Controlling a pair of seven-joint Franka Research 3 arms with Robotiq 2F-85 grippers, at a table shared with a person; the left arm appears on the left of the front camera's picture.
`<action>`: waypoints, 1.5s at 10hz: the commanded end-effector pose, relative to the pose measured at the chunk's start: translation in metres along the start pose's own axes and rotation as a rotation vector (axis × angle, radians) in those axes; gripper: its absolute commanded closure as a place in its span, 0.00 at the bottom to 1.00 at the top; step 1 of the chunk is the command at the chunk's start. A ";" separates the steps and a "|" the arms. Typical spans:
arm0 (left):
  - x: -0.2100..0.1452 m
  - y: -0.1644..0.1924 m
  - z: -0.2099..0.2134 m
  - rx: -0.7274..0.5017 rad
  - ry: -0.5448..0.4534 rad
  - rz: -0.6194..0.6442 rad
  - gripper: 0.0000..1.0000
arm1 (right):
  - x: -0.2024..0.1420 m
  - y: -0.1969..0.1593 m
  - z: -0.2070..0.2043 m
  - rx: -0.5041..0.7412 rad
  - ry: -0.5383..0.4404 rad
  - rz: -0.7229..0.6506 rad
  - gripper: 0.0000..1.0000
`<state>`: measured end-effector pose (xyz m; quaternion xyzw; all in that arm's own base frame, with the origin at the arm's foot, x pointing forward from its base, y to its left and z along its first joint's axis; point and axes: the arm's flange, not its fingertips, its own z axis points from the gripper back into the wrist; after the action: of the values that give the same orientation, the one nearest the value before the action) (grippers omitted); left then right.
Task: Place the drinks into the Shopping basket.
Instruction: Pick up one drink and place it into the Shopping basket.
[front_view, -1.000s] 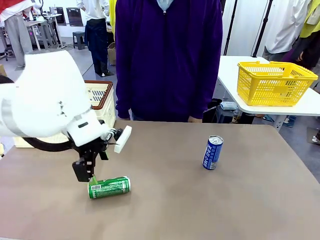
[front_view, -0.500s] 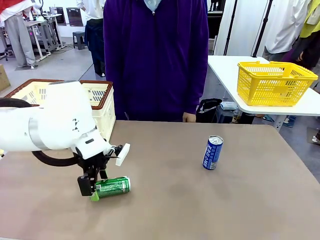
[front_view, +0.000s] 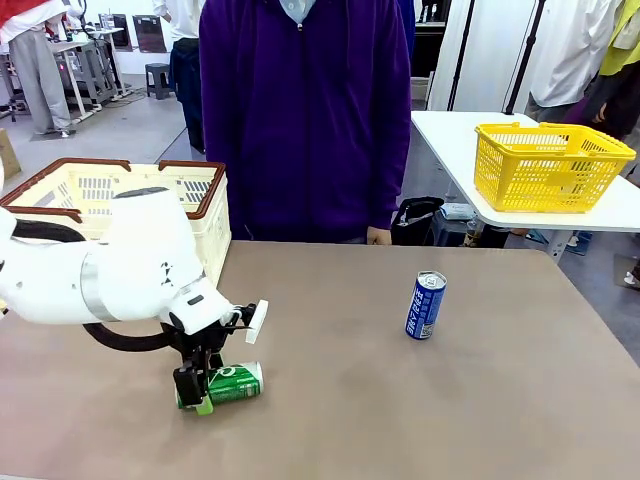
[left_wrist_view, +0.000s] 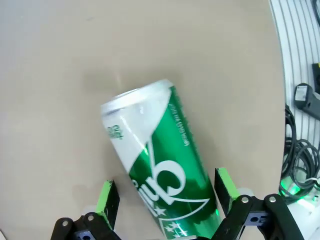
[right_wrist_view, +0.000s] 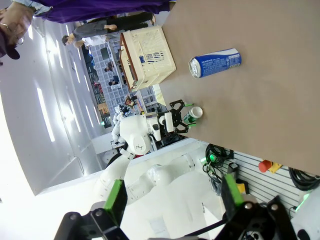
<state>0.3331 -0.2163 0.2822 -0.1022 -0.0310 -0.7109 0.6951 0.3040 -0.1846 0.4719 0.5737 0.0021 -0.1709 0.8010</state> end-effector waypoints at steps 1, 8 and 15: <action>0.004 0.005 -0.005 0.013 0.020 0.035 0.50 | -0.001 0.004 0.002 0.002 0.003 -0.014 0.00; 0.007 -0.019 0.032 -0.014 -0.004 0.093 1.00 | -0.001 0.004 0.002 0.002 0.003 -0.014 0.00; -0.081 -0.091 0.240 0.255 -0.205 0.412 1.00 | -0.001 0.004 0.002 0.002 0.003 -0.014 0.00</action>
<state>0.2628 -0.1100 0.5192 -0.0872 -0.1605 -0.5408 0.8211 0.3043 -0.1849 0.4715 0.5738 0.0027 -0.1713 0.8009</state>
